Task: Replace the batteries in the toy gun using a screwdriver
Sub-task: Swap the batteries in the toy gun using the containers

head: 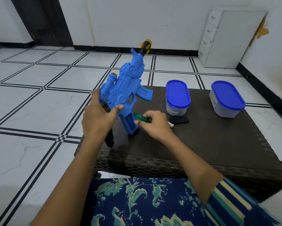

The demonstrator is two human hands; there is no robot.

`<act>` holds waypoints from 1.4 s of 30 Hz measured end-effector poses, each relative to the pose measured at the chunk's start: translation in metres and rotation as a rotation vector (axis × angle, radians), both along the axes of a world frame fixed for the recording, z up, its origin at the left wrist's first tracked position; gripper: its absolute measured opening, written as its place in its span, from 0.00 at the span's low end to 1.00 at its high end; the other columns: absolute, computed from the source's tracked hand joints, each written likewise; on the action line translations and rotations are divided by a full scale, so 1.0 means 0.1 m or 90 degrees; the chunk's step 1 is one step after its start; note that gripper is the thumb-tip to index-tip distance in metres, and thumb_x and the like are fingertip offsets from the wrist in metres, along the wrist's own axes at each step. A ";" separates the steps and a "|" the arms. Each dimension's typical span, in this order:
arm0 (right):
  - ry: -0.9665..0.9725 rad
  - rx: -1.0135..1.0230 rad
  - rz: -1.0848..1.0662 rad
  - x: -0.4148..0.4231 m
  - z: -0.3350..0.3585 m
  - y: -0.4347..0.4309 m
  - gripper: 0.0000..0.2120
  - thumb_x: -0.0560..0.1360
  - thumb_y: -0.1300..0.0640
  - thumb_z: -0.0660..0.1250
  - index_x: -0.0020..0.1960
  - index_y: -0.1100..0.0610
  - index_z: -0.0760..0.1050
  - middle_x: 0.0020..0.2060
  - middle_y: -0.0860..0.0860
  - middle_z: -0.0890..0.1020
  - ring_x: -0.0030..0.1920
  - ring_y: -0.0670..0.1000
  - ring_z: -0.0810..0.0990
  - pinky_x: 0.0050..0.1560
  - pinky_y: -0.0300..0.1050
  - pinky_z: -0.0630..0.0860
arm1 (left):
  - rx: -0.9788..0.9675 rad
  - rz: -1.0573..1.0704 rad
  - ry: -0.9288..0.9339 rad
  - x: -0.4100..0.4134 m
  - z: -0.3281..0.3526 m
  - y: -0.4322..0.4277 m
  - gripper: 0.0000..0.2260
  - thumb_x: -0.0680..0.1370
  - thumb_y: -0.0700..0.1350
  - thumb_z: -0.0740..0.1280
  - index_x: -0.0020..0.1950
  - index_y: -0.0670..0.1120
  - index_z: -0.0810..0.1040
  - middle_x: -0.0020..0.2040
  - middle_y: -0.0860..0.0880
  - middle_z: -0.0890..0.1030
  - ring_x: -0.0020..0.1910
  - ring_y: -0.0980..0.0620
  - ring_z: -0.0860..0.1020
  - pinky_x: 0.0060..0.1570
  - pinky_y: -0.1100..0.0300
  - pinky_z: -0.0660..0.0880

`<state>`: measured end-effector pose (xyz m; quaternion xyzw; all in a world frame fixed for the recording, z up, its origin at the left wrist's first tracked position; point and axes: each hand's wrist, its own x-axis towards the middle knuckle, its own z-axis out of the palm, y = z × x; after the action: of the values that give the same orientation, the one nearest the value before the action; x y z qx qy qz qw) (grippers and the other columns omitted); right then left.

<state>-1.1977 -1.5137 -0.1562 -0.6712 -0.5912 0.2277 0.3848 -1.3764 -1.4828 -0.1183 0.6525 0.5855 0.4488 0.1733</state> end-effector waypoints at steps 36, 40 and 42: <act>0.043 -0.243 0.005 0.03 0.06 0.05 0.22 0.63 0.52 0.82 0.39 0.54 0.67 0.48 0.56 0.83 0.43 0.51 0.77 0.40 0.46 0.73 | -0.172 -0.075 -0.183 -0.09 -0.24 0.24 0.31 0.62 0.56 0.80 0.60 0.52 0.73 0.48 0.46 0.83 0.46 0.46 0.83 0.47 0.45 0.81; -0.039 -0.231 0.002 0.01 0.12 0.01 0.22 0.64 0.51 0.81 0.39 0.53 0.67 0.43 0.50 0.79 0.40 0.49 0.75 0.36 0.45 0.71 | -0.191 -0.073 -0.189 -0.11 -0.28 0.29 0.30 0.61 0.56 0.80 0.59 0.51 0.74 0.48 0.46 0.83 0.46 0.46 0.83 0.48 0.45 0.81; -0.101 -0.191 0.006 -0.03 0.15 -0.01 0.21 0.64 0.50 0.80 0.38 0.51 0.66 0.43 0.49 0.76 0.41 0.50 0.75 0.37 0.45 0.70 | -0.202 -0.069 -0.194 -0.12 -0.29 0.31 0.29 0.62 0.55 0.80 0.59 0.50 0.74 0.49 0.46 0.83 0.46 0.47 0.83 0.48 0.46 0.81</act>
<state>-1.2003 -1.5143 -0.1412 -0.7341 -0.5825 0.2613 0.2312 -1.3885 -1.4522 -0.1477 0.5722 0.5799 0.4345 0.3841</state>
